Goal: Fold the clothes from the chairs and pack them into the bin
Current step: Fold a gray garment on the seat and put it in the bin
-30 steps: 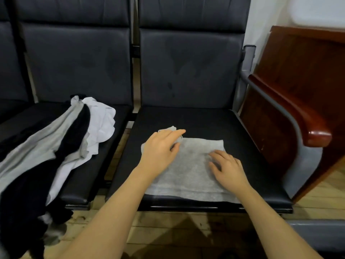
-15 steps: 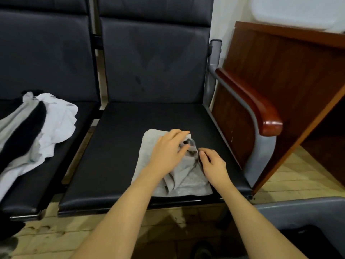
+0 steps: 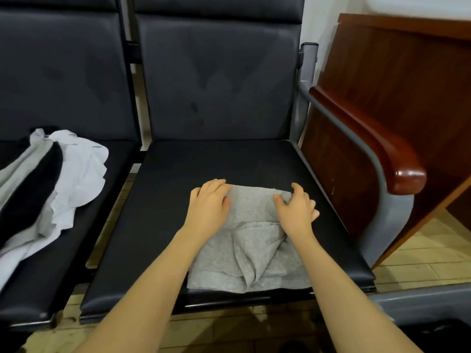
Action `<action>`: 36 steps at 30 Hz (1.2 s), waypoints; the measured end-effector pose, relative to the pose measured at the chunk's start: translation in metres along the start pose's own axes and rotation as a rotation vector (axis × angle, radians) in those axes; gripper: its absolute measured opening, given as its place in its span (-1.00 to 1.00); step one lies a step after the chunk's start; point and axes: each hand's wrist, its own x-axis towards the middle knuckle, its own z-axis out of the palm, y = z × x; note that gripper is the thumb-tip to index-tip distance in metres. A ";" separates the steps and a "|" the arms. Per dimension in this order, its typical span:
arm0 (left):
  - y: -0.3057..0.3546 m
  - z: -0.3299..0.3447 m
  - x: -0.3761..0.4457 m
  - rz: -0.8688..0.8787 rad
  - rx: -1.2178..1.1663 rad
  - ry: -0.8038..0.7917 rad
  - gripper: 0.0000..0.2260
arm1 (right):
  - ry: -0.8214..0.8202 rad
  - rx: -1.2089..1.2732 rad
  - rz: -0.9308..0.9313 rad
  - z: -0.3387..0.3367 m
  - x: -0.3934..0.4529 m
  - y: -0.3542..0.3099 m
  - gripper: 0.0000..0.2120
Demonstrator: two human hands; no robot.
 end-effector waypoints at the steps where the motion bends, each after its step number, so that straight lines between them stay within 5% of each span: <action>1: -0.003 0.000 0.005 0.006 0.025 -0.027 -0.67 | -0.003 -0.028 0.013 0.001 0.003 0.000 -0.53; 5: -0.010 -0.002 0.025 0.026 0.074 -0.103 -0.65 | -0.012 -0.062 0.006 0.009 0.007 0.004 -0.76; 10: -0.013 -0.008 0.043 0.030 0.043 -0.244 -0.62 | 0.065 0.170 -0.317 0.006 0.002 -0.003 -0.90; 14: -0.022 -0.011 0.041 -0.024 -0.272 -0.152 -0.70 | -0.128 0.182 -0.335 0.005 0.003 -0.004 -0.89; 17: -0.024 -0.014 0.032 -0.077 -0.496 -0.084 -0.74 | -0.094 0.141 -0.304 0.008 0.007 -0.001 -0.92; 20: -0.033 -0.011 0.027 -0.022 -0.080 -0.005 -0.73 | -0.048 0.105 -0.295 0.011 0.010 -0.002 -0.90; 23: -0.035 -0.004 0.022 -0.143 0.347 -0.029 -0.62 | -0.023 0.047 -0.299 0.019 0.010 -0.005 -0.90; 27: -0.013 0.001 0.010 0.102 0.220 0.208 -0.76 | 0.132 0.011 -0.377 0.021 0.008 -0.006 -0.77; 29: -0.001 0.002 0.000 0.222 0.177 0.074 -0.70 | 0.115 -0.024 -0.573 0.016 0.003 -0.008 -0.82; 31: 0.002 0.003 -0.012 0.130 0.161 -0.128 -0.53 | -0.035 -0.132 -0.707 0.014 -0.004 -0.008 -0.82; 36: -0.016 0.009 -0.017 -0.117 0.213 -0.348 -0.47 | -0.434 -0.476 -0.492 0.016 -0.005 -0.002 -0.49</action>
